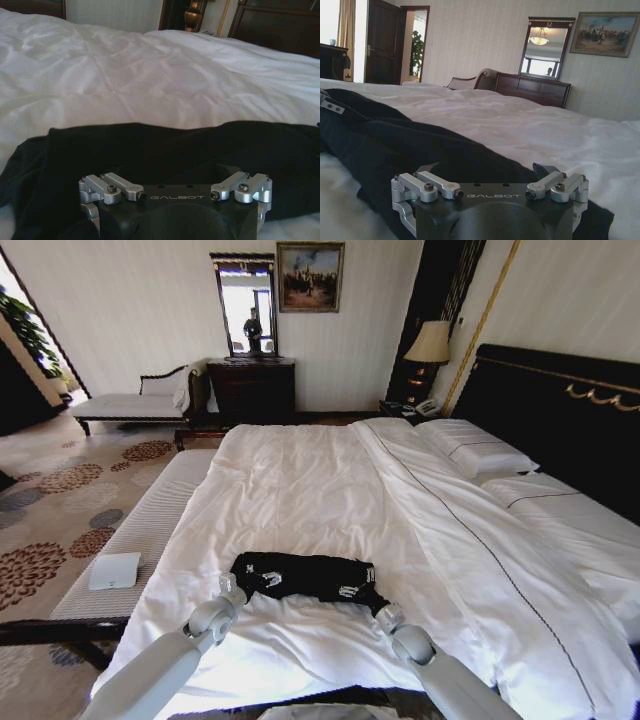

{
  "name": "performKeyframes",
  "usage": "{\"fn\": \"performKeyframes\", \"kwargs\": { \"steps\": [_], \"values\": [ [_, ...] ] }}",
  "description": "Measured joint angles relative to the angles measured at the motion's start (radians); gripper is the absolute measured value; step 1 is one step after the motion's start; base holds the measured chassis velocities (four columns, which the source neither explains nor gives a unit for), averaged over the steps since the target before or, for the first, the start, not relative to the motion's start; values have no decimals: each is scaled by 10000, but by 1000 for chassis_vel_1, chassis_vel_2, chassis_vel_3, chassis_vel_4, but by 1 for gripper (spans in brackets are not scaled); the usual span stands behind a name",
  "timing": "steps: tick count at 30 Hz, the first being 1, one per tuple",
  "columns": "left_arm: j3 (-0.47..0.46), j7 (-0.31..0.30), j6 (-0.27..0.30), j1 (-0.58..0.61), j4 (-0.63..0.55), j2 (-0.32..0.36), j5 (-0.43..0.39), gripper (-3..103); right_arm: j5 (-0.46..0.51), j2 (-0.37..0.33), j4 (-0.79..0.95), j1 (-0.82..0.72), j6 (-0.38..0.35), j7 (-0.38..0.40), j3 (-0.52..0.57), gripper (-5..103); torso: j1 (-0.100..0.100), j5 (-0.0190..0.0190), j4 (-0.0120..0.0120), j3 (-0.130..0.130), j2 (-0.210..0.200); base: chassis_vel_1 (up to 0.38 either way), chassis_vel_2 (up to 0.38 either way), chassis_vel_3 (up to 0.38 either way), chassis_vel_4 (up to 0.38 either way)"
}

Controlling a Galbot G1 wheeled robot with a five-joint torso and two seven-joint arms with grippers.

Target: Fold the clothes on the bed.

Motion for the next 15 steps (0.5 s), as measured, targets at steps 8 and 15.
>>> {"fn": "performKeyframes", "kwargs": {
  "steps": [8,15],
  "values": [
    [-1029,387,-596,569,658,561,458,100,-222,-294,-180,-897,393,-215,661,100,-3,0,-1,-2,2,0,0,0,0],
    [-1844,385,-883,743,1002,684,372,100,-321,-448,-91,-1377,592,-137,1126,100,-3,-1,-1,-2,2,0,0,0,0]
  ]
}}
